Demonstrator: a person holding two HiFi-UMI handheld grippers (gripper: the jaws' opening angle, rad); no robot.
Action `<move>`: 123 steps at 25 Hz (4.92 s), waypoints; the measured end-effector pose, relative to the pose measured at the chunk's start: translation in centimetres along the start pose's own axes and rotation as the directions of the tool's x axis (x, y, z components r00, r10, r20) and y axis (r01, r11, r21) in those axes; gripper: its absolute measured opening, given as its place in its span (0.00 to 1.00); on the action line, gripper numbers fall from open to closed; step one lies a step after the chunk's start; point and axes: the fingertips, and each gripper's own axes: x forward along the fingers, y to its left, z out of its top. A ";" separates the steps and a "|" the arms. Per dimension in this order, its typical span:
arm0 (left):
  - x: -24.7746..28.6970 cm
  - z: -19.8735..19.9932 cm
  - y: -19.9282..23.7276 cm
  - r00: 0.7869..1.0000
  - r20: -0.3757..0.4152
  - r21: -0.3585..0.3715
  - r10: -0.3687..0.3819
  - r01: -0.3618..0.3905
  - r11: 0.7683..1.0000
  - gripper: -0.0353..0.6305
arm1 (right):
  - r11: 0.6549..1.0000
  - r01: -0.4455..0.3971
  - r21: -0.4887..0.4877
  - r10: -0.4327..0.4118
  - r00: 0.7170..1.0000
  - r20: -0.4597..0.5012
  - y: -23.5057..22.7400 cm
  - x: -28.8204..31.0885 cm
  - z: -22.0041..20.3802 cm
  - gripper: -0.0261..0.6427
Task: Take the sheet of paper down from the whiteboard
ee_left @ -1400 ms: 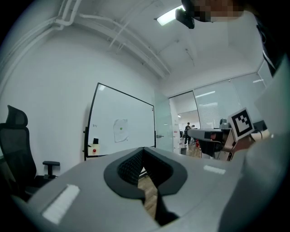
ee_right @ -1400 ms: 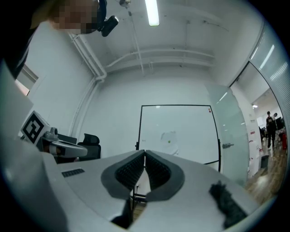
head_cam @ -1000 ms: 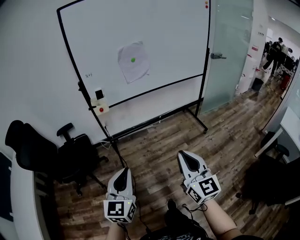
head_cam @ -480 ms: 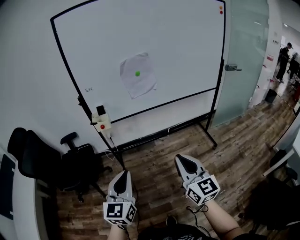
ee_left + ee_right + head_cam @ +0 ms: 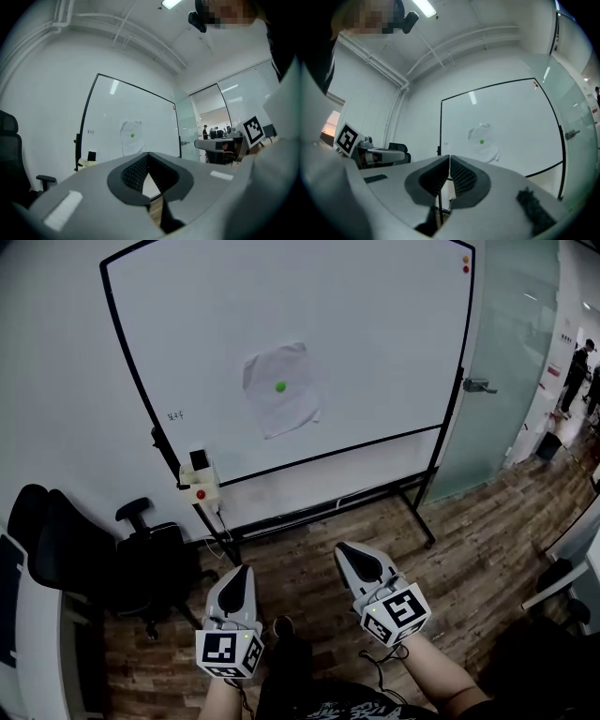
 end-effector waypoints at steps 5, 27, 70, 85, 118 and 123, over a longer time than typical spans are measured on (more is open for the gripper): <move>3.3 0.0 1.3 1.000 0.022 0.000 -0.014 0.014 1.000 0.07 | 1.000 0.009 -0.017 -0.009 1.000 0.013 -1.7 2.6 -0.3 0.06; 29.0 2.8 16.2 0.990 0.084 0.061 -0.113 0.108 0.992 0.07 | 0.978 0.195 -0.068 -0.192 0.980 0.051 -16.0 27.2 0.1 0.06; 43.4 10.1 18.7 0.971 0.170 0.293 -0.166 0.111 0.950 0.28 | 0.930 0.308 -0.199 -0.310 0.951 0.022 -23.9 43.9 0.6 0.24; 44.4 10.8 18.6 0.966 0.212 0.273 -0.148 0.087 0.958 0.07 | 0.939 0.282 -0.199 -0.285 0.958 0.011 -23.4 43.6 1.2 0.24; 28.8 6.4 11.6 0.987 0.110 0.148 -0.121 0.104 0.984 0.07 | 0.949 0.265 -0.168 -0.277 0.960 -0.047 -15.2 24.1 1.2 0.24; 24.1 5.8 8.8 0.988 0.094 0.151 -0.126 0.111 0.982 0.07 | 0.951 0.273 -0.146 -0.282 0.958 -0.044 -13.0 19.2 1.4 0.24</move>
